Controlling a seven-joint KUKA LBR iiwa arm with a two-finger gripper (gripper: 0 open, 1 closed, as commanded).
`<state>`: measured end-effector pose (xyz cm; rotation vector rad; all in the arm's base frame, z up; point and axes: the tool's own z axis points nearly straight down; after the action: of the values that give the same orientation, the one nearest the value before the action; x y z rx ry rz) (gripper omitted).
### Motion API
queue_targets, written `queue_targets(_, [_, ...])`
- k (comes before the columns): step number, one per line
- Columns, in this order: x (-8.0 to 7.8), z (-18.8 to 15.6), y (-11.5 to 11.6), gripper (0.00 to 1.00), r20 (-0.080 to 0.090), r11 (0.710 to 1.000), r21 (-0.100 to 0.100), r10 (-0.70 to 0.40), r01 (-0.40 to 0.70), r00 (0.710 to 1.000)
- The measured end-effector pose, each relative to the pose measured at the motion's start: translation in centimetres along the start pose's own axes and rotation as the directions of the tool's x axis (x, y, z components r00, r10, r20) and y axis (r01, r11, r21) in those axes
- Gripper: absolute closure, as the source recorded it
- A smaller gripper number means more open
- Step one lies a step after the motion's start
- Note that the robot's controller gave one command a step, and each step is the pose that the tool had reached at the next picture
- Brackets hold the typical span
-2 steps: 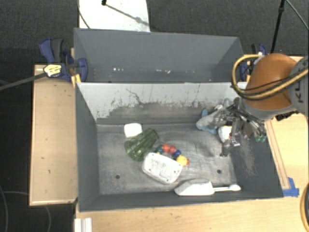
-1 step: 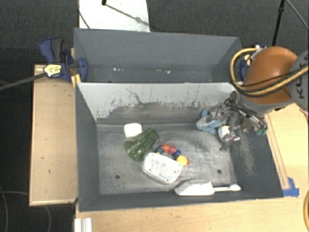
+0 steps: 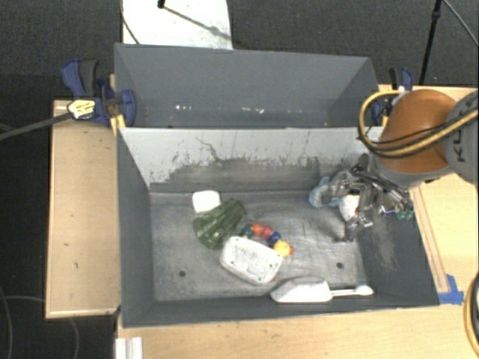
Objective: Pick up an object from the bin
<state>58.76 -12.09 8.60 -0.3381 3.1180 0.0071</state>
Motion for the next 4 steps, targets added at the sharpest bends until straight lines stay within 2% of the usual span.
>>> queue_targets(1, [-0.4, 1.2, 0.8, 1.00, 0.001, 0.994, 0.007, 0.105, -0.105, 0.995])
queue_targets(2, [-0.4, 1.2, 0.8, 1.00, 0.001, 0.994, 0.007, 0.105, -0.105, 0.994])
queue_targets(3, [0.8, -3.7, 6.1, 1.00, -0.010, 0.994, 0.003, 0.113, -0.113, 0.994])
queue_targets(4, [0.3, -7.5, 4.7, 0.00, 0.000, 0.991, 0.005, 0.131, -0.131, 0.991])
